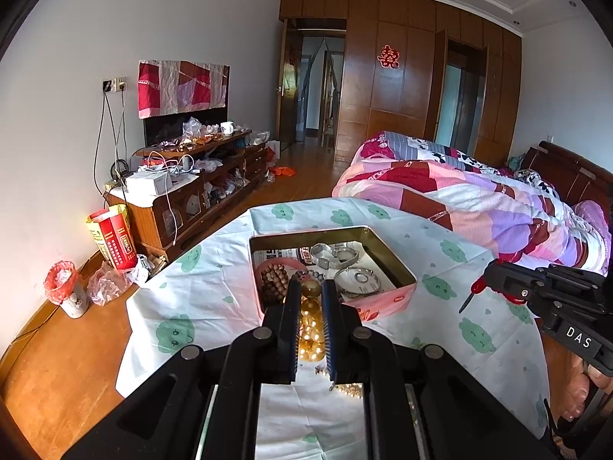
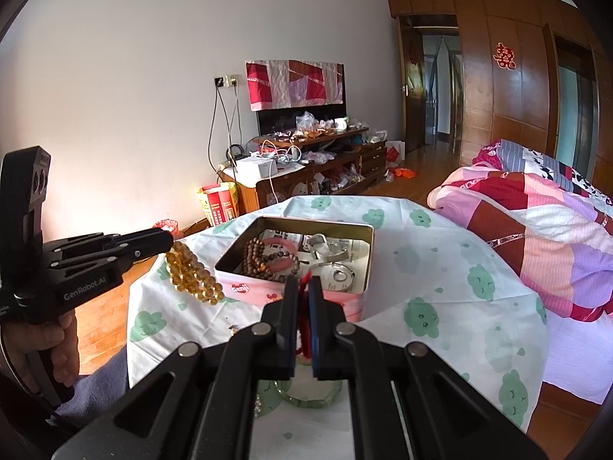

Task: Organize jewelry
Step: 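Carry the gold bracelet and red string into the tin and open both tools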

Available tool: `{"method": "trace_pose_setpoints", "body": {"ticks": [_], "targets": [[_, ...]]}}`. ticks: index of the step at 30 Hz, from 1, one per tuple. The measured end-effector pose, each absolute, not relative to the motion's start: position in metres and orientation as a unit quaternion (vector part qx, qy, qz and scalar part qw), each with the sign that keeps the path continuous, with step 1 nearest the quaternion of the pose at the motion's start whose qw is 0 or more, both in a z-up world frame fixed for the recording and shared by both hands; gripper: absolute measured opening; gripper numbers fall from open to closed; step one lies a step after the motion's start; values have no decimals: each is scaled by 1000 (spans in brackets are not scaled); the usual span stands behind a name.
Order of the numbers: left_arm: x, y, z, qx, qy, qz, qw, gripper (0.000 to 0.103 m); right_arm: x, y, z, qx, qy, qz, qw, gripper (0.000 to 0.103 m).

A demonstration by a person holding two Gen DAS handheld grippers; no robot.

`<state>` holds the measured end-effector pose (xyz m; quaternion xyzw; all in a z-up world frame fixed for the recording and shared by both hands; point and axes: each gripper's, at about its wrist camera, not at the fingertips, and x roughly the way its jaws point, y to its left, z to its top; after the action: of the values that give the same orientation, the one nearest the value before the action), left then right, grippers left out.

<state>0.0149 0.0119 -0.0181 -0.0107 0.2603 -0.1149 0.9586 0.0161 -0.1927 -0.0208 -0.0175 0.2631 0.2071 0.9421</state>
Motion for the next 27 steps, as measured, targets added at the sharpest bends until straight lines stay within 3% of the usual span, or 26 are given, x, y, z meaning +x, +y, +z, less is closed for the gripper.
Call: {"method": "trace_pose_setpoints", "body": {"ticks": [27], "targets": [[80,-6,-7,15,261,-143,955,10,84,-180,-21,-21,282,217,934,7]]}}
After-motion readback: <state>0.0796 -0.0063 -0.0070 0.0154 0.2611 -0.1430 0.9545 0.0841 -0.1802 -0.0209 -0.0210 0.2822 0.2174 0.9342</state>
